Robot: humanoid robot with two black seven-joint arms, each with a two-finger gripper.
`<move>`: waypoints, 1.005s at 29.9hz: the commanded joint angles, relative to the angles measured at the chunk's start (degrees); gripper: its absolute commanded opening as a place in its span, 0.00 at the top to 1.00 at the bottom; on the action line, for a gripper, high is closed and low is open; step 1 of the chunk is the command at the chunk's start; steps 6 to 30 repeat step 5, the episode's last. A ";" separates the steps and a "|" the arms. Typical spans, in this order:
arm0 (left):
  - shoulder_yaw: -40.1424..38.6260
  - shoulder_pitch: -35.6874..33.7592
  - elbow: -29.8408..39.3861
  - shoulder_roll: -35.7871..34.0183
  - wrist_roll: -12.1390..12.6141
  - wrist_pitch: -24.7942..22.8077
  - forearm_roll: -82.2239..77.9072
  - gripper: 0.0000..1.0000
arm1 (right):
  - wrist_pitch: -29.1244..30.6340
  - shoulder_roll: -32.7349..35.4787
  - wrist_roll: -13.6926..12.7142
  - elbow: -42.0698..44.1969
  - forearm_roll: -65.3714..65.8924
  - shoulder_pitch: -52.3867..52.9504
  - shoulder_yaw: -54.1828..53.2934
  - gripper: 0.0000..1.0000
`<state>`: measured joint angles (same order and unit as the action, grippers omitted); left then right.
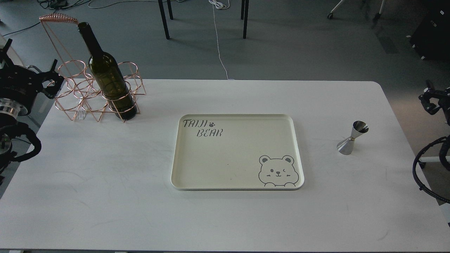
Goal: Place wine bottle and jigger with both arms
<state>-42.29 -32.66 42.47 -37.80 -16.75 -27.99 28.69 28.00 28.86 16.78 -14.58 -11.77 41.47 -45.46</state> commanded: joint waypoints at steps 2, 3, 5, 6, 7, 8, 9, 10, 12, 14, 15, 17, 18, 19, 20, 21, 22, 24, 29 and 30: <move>-1.83 2.07 0.34 1.41 -0.39 -0.01 0.05 0.01 | 0.00 -1.00 0.28 -0.10 -0.01 -1.22 -0.07 0.00; -2.09 2.16 0.34 1.33 -0.30 -0.01 0.05 0.01 | 0.00 -1.00 0.28 -0.10 -0.01 -1.22 -0.07 0.00; -2.18 2.16 0.34 0.80 -0.30 -0.01 -0.03 0.01 | 0.00 -1.09 0.28 -0.10 -0.01 -1.30 0.02 0.00; -2.18 2.16 0.34 0.80 -0.30 -0.01 -0.03 0.01 | 0.00 -1.09 0.28 -0.10 -0.01 -1.30 0.02 0.00; -2.18 2.16 0.34 0.80 -0.30 -0.01 -0.03 0.01 | 0.00 -1.09 0.28 -0.10 -0.01 -1.30 0.02 0.00; -2.18 2.16 0.34 0.80 -0.30 -0.01 -0.03 0.01 | 0.00 -1.09 0.28 -0.10 -0.01 -1.30 0.02 0.00; -2.18 2.16 0.34 0.80 -0.30 -0.01 -0.03 0.01 | 0.00 -1.09 0.28 -0.10 -0.01 -1.30 0.02 0.00; -2.18 2.16 0.34 0.80 -0.30 -0.01 -0.03 0.01 | 0.00 -1.09 0.28 -0.10 -0.01 -1.30 0.02 0.00; -2.18 2.16 0.34 0.80 -0.30 -0.01 -0.03 0.01 | 0.00 -1.09 0.28 -0.10 -0.01 -1.30 0.02 0.00; -2.18 2.16 0.34 0.80 -0.30 -0.01 -0.03 0.01 | 0.00 -1.09 0.28 -0.10 -0.01 -1.30 0.02 0.00; -2.18 2.16 0.34 0.80 -0.30 -0.01 -0.03 0.01 | 0.00 -1.09 0.28 -0.10 -0.01 -1.30 0.02 0.00; -2.18 2.16 0.34 0.80 -0.30 -0.01 -0.03 0.01 | 0.00 -1.09 0.28 -0.10 -0.01 -1.30 0.02 0.00; -2.18 2.16 0.34 0.80 -0.30 -0.01 -0.03 0.01 | 0.00 -1.09 0.28 -0.10 -0.01 -1.30 0.02 0.00; -2.18 2.16 0.34 0.80 -0.30 -0.01 -0.03 0.01 | 0.00 -1.09 0.28 -0.10 -0.01 -1.30 0.02 0.00; -2.18 2.16 0.34 0.80 -0.30 -0.01 -0.03 0.01 | 0.00 -1.09 0.28 -0.10 -0.01 -1.30 0.02 0.00; -2.18 2.16 0.34 0.80 -0.30 -0.01 -0.03 0.01 | 0.00 -1.09 0.28 -0.10 -0.01 -1.30 0.02 0.00; -2.18 2.16 0.34 0.80 -0.30 -0.01 -0.03 0.01 | 0.00 -1.09 0.28 -0.10 -0.01 -1.30 0.02 0.00; -2.18 2.16 0.34 0.80 -0.30 -0.01 -0.03 0.01 | 0.00 -1.09 0.28 -0.10 -0.01 -1.30 0.02 0.00; -2.18 2.16 0.34 0.80 -0.30 -0.01 -0.03 0.01 | 0.00 -1.09 0.28 -0.10 -0.01 -1.30 0.02 0.00; -2.18 2.16 0.34 0.80 -0.30 -0.01 -0.03 0.01 | 0.00 -1.09 0.28 -0.10 -0.01 -1.30 0.02 0.00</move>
